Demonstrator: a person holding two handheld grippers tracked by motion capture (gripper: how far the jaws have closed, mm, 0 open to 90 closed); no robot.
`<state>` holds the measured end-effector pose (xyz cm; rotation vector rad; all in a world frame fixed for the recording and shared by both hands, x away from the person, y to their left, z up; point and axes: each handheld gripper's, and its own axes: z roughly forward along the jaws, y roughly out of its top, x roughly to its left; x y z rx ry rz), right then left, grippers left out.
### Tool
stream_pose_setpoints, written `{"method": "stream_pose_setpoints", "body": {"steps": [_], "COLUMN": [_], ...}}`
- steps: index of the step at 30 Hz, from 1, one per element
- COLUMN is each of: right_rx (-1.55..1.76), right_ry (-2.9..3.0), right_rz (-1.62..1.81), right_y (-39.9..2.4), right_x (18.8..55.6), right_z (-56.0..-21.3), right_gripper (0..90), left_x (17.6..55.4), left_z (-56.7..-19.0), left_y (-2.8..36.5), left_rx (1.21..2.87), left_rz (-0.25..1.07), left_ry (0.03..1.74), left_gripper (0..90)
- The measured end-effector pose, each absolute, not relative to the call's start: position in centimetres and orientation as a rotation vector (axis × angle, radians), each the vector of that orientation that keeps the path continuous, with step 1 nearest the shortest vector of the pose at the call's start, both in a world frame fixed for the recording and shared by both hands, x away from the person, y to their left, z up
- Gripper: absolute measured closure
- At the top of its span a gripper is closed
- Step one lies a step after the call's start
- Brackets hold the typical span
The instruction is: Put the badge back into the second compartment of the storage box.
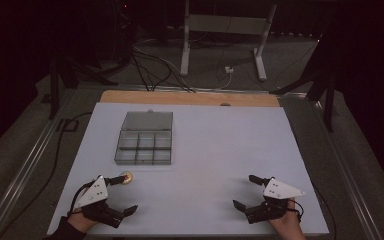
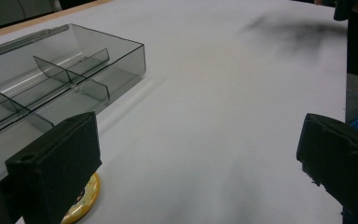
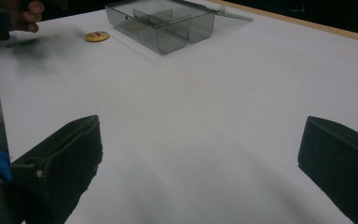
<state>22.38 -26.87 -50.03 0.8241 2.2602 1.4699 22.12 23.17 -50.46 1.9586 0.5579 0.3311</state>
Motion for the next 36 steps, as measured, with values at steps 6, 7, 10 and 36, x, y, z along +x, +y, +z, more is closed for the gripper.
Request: {"method": "stream_pose_setpoints", "body": {"steps": [6,7,10,36], "right_rx": [0.828,0.828,0.817,0.815], "right_ry": [2.276,2.28,2.285,2.188], "right_rz": [1.442,1.438,1.444,1.524], "right_y": [-26.7,-26.6,-26.5,-26.5], "right_x": [22.4,22.4,22.4,22.1], "right_z": [-50.3,-50.4,-50.3,-49.3], "right_gripper": [0.0,0.0,0.0,0.0], "left_x": [22.1,22.1,22.1,21.9], "left_z": [-50.5,-50.5,-50.4,-46.9], "left_y": [23.0,23.0,23.0,22.5], "left_rx": [1.968,1.968,1.972,1.905], "left_rz": [0.32,0.32,0.315,0.307], "left_ry": [0.551,0.551,0.544,0.516], "left_gripper": [0.4,0.4,0.4,0.4]}}
